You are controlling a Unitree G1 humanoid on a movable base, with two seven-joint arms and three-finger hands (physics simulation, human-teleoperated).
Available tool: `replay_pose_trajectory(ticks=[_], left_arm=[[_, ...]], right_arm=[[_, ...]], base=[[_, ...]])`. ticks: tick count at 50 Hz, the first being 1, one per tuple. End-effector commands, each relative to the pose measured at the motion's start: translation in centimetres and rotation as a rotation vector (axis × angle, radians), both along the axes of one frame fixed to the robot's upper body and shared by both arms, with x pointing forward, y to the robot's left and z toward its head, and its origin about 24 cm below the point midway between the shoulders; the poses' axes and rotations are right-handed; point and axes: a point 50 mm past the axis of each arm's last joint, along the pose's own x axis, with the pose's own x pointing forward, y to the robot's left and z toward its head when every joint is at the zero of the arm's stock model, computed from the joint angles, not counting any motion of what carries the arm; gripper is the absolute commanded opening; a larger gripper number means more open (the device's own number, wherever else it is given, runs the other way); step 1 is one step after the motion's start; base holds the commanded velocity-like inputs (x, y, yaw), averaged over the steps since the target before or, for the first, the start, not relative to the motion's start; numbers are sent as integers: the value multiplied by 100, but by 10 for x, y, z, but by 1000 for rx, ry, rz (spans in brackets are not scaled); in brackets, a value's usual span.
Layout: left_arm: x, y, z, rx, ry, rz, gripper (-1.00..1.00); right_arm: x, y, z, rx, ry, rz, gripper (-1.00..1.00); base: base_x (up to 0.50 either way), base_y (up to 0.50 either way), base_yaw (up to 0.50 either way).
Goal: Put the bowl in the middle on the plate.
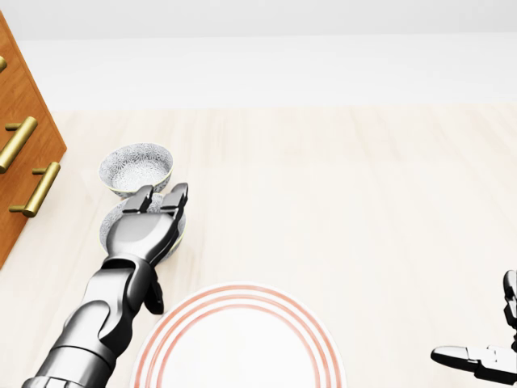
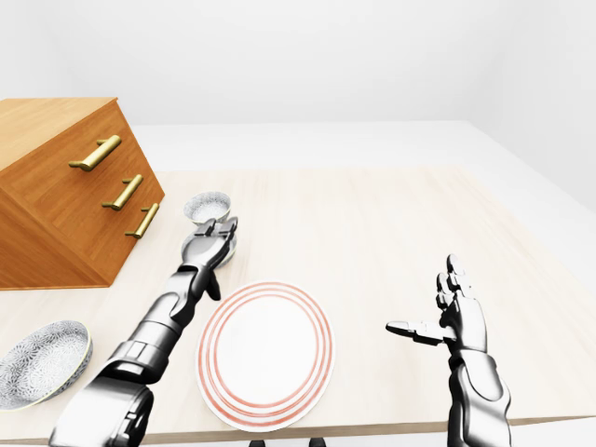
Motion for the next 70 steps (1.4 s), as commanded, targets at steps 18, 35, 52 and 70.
replay_pose_trajectory(ticks=[18,35,52,70], left_arm=[[-1,2,-4,89,11,-21,100],[-1,3,-4,97,14,-18,100],[-3,8,-3,97,15,-4,100],[-4,13,-1,106,18,7,100]], right_arm=[[-1,0,1,0,0,0,100],[-2,1,4,-1,3,0,100],[-1,0,1,0,5,1,100],[0,0,1,0,7,0,100]], base=[[0,0,0],[0,0,0],[0,0,0],[0,0,0]])
